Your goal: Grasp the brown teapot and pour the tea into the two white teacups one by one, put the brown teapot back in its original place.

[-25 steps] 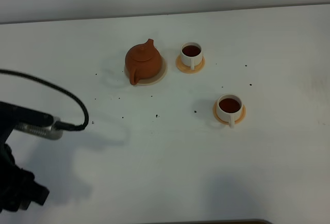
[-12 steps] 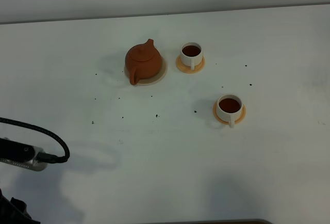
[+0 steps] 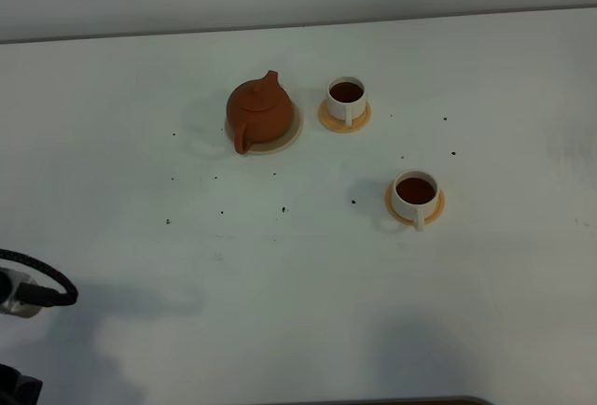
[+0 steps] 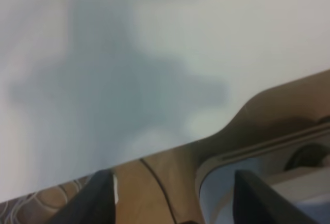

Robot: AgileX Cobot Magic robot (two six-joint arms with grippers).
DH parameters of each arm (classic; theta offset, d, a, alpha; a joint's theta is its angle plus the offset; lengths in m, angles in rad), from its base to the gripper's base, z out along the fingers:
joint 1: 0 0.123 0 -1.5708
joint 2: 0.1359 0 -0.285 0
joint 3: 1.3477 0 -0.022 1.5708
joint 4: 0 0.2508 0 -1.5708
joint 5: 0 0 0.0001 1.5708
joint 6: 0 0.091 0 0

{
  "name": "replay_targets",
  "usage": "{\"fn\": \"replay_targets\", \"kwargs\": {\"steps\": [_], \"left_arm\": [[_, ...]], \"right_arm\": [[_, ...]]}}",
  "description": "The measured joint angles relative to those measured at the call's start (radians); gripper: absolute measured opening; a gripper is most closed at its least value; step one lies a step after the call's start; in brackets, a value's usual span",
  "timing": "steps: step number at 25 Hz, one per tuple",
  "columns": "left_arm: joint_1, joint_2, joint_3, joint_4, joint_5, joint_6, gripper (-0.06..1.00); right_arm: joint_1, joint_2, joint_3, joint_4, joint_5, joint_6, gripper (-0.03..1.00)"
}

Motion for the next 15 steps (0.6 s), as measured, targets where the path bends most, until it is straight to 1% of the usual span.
{"fn": "replay_targets", "kwargs": {"steps": [2, 7, 9, 15], "left_arm": [[0.019, -0.011, 0.000, 0.003, 0.000, -0.002, 0.50], [0.136, -0.015, 0.000, 0.003, 0.000, -0.003, 0.50], [0.167, -0.029, 0.000, 0.003, 0.001, -0.003, 0.50], [0.199, -0.152, 0.000, -0.003, 0.002, -0.002, 0.50]], "right_arm": [[0.000, 0.000, 0.000, 0.000, 0.000, 0.000, 0.24], [0.000, 0.000, 0.000, 0.000, 0.000, 0.000, 0.24], [0.000, 0.000, 0.000, 0.000, 0.000, 0.000, 0.24], [0.000, 0.000, 0.000, 0.000, 0.000, 0.000, 0.24]]}}
